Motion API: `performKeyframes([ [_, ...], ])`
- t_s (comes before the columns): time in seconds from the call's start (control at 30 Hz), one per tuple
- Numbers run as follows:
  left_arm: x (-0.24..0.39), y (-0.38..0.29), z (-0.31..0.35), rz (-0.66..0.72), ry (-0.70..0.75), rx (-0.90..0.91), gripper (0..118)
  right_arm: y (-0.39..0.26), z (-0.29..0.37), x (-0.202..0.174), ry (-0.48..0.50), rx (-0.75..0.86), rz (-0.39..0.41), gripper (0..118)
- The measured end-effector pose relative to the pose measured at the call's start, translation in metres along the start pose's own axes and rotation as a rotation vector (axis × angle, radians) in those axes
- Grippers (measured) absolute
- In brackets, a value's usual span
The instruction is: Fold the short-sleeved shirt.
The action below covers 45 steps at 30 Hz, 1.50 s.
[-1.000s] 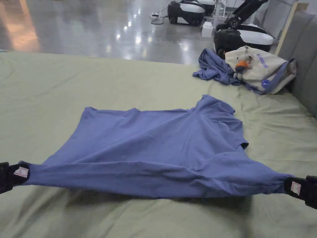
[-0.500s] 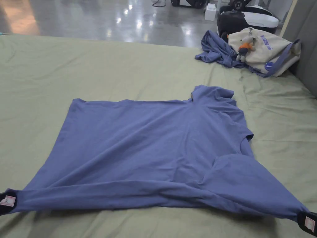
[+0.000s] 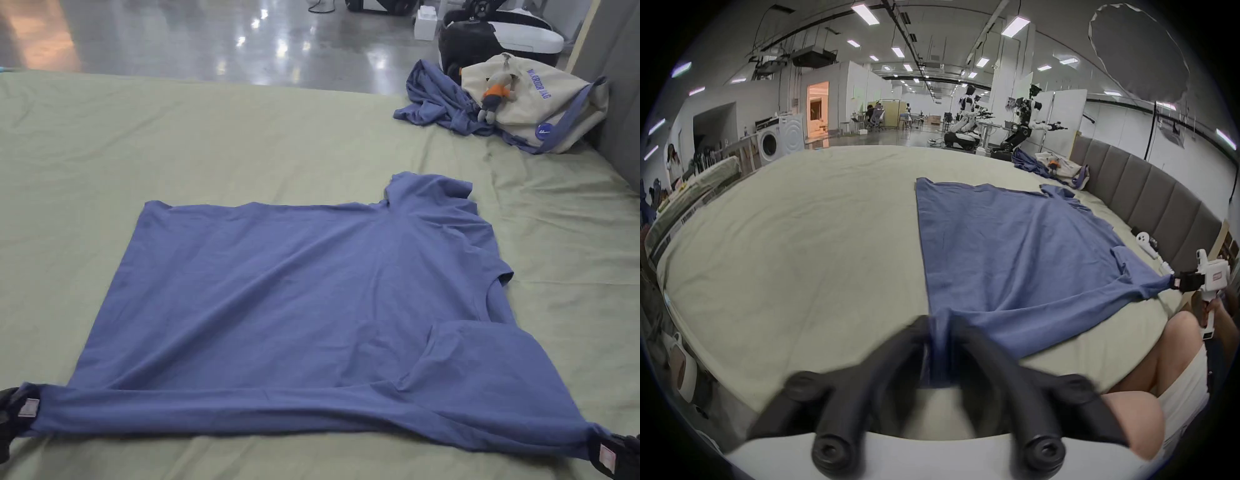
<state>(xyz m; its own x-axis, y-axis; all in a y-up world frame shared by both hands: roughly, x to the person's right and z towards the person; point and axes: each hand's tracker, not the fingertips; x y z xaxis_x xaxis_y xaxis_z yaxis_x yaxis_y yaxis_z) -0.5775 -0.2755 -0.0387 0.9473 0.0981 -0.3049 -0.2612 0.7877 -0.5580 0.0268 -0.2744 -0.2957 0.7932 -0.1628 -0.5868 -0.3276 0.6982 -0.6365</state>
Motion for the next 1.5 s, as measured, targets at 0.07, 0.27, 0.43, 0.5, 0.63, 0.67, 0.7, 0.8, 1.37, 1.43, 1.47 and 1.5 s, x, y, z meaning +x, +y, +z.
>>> performKeyframes([
  [0.07,-0.002,-0.004,-0.004,-0.025,0.093,0.012,108,-0.001,-0.004,-0.006,-0.066,-0.007,0.085,109],
  [0.27,0.022,0.027,0.034,0.023,0.162,0.263,108,0.034,0.025,-0.044,-0.152,0.294,0.080,106],
  [0.43,0.077,0.029,0.121,-0.129,0.132,0.491,108,0.033,0.100,-0.109,-0.187,0.528,0.170,106],
  [0.5,0.097,0.001,0.145,-0.116,0.209,0.538,106,0.002,0.121,-0.131,-0.282,0.646,0.139,104],
  [0.63,0.099,-0.049,0.149,-0.066,0.201,0.536,0,-0.047,0.116,-0.142,-0.320,0.622,0.063,2],
  [0.67,0.099,-0.051,0.140,-0.052,0.204,0.497,0,-0.054,0.113,-0.143,-0.261,0.628,0.054,2],
  [0.7,0.098,-0.051,0.132,-0.057,0.154,0.452,0,-0.053,0.109,-0.143,-0.212,0.593,0.072,2],
  [0.8,0.076,-0.056,0.118,-0.121,0.208,0.450,0,-0.043,0.099,-0.142,-0.229,0.577,0.091,2],
  [1.37,-0.014,-0.036,-0.016,-0.165,0.044,-0.059,93,-0.015,0.090,-0.110,-0.163,0.440,0.058,2],
  [1.43,-0.011,-0.036,-0.022,-0.130,-0.004,-0.099,75,-0.015,0.088,-0.102,-0.158,0.424,0.047,2],
  [1.47,-0.009,-0.037,-0.024,-0.134,0.005,-0.100,75,-0.016,0.087,-0.098,-0.161,0.418,0.037,2],
  [1.5,-0.006,-0.037,-0.023,-0.152,0.015,-0.091,53,-0.016,0.086,-0.094,-0.161,0.409,0.028,2],
])
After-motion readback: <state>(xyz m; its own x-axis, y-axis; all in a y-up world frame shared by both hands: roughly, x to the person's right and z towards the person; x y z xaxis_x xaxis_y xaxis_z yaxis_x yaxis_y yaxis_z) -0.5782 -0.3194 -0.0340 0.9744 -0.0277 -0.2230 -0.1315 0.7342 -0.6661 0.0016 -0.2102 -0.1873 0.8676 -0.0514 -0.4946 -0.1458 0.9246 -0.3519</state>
